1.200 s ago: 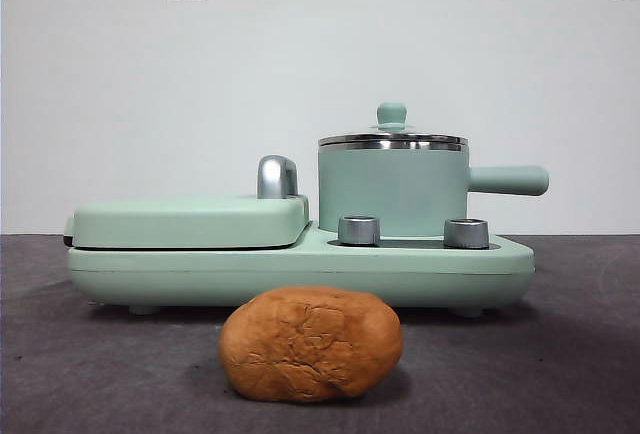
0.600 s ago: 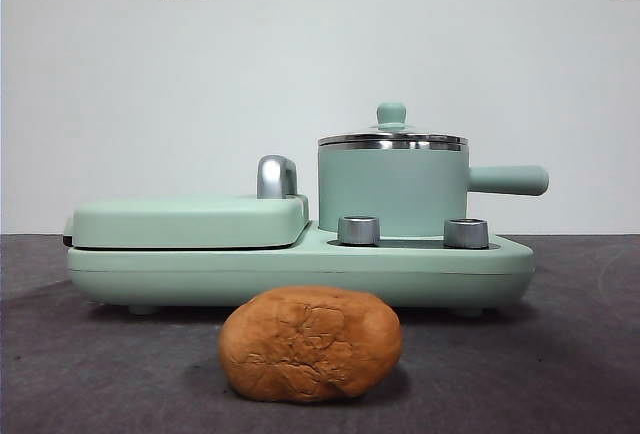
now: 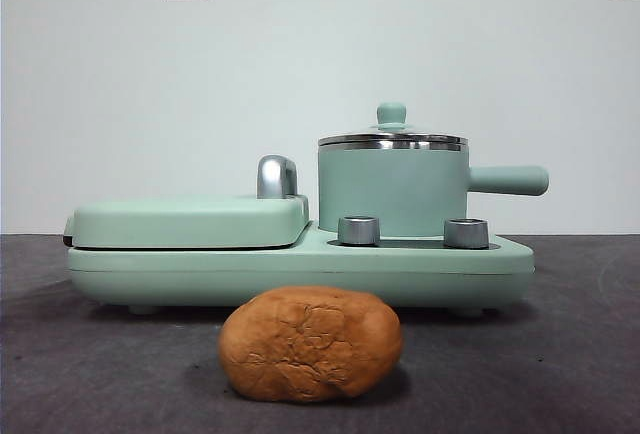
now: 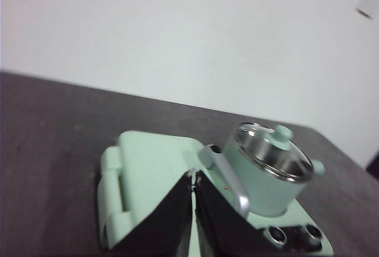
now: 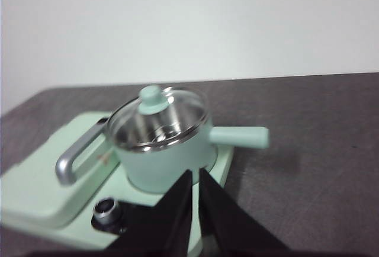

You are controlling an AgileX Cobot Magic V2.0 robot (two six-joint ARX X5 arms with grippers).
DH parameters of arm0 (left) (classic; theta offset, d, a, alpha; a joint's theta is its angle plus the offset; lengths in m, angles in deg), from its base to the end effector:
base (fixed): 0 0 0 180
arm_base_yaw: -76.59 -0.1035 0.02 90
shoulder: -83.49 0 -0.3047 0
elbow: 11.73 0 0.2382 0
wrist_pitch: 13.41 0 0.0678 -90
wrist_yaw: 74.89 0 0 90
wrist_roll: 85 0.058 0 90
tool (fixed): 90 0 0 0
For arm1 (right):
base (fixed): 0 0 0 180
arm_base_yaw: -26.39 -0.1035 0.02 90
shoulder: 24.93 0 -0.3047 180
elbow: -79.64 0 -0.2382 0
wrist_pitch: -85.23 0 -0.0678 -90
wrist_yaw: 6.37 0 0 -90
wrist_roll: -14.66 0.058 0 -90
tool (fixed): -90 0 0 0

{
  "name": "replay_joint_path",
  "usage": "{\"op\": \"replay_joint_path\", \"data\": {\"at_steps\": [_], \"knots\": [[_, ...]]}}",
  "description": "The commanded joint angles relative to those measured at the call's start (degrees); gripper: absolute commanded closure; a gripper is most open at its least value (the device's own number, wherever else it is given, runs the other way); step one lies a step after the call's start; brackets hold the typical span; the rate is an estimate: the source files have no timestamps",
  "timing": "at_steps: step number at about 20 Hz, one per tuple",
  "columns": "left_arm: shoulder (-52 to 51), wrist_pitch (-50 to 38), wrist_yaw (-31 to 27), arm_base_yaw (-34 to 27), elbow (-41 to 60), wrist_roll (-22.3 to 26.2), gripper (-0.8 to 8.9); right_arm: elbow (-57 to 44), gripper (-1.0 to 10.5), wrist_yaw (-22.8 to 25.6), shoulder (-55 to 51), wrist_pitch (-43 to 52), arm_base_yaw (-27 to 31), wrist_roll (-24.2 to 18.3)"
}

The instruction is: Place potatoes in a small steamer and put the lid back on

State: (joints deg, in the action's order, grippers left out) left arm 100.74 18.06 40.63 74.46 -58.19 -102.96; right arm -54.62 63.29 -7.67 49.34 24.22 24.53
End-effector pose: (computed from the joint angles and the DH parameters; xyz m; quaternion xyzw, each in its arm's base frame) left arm 0.0579 -0.0229 0.3054 -0.1575 0.0505 -0.1972 0.9663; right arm 0.0588 0.0224 0.2917 0.0944 0.0803 0.1886 0.9742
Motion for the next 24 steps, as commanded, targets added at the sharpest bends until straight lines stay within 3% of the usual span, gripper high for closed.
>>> {"op": "replay_joint_path", "data": {"at_steps": [1,5,13,17,21,24], "knots": [[4.4,0.8,3.1,0.0,-3.7,8.4,8.05,2.0,9.3,-2.6,3.4,-0.5,-0.1,-7.2],[9.8,2.1,5.8,0.8,-7.2,17.4,8.06,4.2,9.3,-5.3,7.6,-2.6,-0.4,-12.9],[16.2,1.4,7.7,4.4,-9.9,37.3,8.07,5.9,9.3,-5.1,11.1,-3.7,-2.1,-23.6],[18.0,1.2,7.7,6.1,-9.9,39.4,7.50,5.9,9.0,-5.0,11.1,-3.7,-2.2,-25.0],[18.9,1.0,7.7,7.5,-9.9,37.5,4.44,5.9,7.7,-3.4,11.1,-3.7,-2.2,-25.0],[19.3,0.7,7.7,8.1,-9.9,35.9,4.40,5.9,7.7,-3.3,11.1,-3.7,-2.1,-25.0]]}}
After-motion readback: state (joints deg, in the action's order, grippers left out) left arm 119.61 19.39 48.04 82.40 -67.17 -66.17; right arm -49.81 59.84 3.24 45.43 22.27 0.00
